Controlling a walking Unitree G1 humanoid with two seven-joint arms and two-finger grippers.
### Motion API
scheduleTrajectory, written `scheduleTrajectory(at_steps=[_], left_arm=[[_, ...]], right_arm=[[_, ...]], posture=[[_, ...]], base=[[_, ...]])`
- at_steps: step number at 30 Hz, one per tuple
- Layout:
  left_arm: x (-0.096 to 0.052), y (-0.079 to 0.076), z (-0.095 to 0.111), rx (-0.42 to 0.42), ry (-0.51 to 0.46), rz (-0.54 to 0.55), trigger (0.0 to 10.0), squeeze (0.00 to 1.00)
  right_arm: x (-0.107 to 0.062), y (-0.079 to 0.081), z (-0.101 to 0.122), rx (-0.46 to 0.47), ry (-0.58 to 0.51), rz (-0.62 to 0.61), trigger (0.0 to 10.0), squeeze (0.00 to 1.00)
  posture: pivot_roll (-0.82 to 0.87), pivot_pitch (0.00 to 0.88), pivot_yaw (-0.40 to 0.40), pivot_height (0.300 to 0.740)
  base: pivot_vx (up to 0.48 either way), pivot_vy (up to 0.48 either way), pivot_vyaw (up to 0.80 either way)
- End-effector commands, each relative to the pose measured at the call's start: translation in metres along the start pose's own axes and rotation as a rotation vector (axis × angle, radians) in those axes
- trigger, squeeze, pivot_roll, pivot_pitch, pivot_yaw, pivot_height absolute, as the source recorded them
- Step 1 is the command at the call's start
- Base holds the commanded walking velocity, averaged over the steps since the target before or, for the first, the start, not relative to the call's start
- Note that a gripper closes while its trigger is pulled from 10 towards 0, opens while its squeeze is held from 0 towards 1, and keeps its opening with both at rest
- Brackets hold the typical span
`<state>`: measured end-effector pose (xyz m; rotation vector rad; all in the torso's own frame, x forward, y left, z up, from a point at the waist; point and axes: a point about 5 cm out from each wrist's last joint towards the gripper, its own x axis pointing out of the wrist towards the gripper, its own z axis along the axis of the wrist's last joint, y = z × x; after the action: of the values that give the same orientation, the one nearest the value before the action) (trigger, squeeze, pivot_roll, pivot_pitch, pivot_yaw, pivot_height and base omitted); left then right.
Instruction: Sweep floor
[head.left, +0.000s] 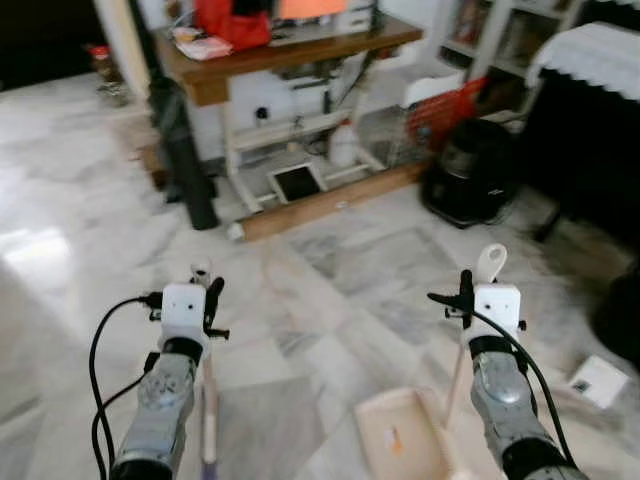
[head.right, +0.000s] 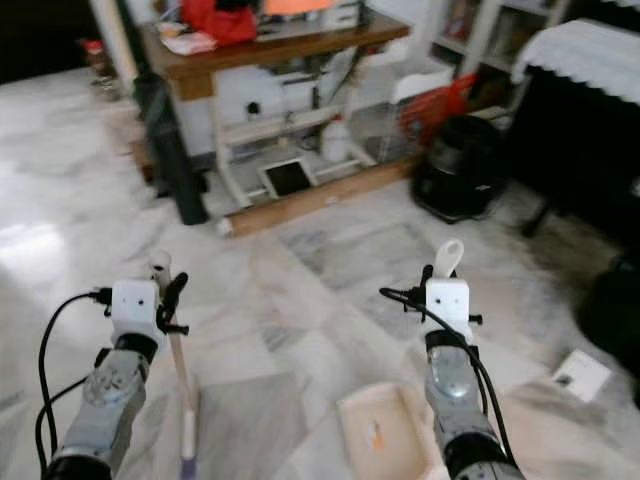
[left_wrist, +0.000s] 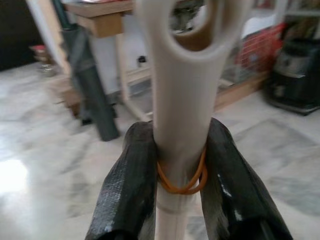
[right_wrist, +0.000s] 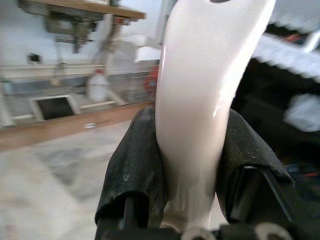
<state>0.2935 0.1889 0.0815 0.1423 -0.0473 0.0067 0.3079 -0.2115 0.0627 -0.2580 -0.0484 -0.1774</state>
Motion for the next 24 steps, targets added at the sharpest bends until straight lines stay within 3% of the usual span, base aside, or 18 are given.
scheduleTrajectory(at_steps=[1, 24], left_arm=[[-0.0008, 0.0040, 0.0031, 0.001, -0.022, 0.005, 10.0, 0.00], [-0.0009, 0.0029, 0.0046, -0.026, -0.032, -0.002, 10.0, 0.00]], right_arm=[[0.0048, 0.0037, 0.0088, 0.002, -0.038, 0.008, 10.0, 0.00], [0.0052, 0.0023, 0.0085, -0.002, -0.034, 0.004, 10.0, 0.00]], posture=[[0.14, 0.000, 0.005, 0.740], [0.14, 0.000, 0.002, 0.740]], base=[[0.000, 0.000, -0.80], [0.000, 0.000, -0.80]])
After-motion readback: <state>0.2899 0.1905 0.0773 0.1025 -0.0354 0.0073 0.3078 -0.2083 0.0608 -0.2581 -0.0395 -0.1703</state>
